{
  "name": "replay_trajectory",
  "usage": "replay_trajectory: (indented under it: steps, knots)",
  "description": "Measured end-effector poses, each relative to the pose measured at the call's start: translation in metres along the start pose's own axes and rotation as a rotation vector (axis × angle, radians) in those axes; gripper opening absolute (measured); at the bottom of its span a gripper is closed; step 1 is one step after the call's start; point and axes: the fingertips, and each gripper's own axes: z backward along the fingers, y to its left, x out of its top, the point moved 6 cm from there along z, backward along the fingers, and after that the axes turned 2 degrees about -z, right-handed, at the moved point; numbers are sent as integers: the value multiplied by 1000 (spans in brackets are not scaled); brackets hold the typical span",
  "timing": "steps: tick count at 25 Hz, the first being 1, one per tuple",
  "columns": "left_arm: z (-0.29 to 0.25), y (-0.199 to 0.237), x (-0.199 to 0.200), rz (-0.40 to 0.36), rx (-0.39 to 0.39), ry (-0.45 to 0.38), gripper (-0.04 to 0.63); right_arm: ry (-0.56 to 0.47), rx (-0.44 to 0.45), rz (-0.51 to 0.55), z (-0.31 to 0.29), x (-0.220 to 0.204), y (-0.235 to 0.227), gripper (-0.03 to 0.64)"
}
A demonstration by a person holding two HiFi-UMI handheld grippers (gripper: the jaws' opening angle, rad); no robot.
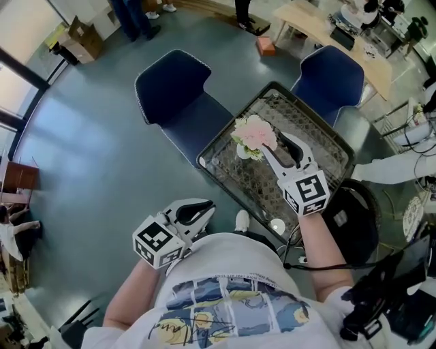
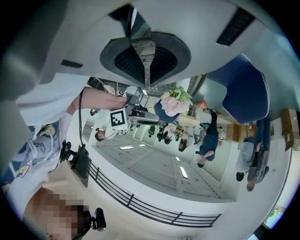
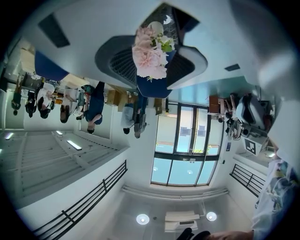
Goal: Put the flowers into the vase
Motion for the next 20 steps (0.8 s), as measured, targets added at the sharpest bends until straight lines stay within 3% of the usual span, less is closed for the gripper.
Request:
replay_trajectory:
  steps: [6, 11, 16, 20]
  knots:
    - [-43, -22, -2, 10, 16, 28, 43, 34, 101, -91, 32, -37, -11, 186]
    - [-62, -36, -5, 18, 21, 66, 35, 64, 142, -168, 57, -62, -10, 56]
    - [-73, -48, -3, -24, -7, 66, 9, 107, 207, -162, 75, -80, 11, 12]
    - [-64, -51, 5, -62, -31, 37, 9, 111, 184, -163, 90, -74, 34, 11]
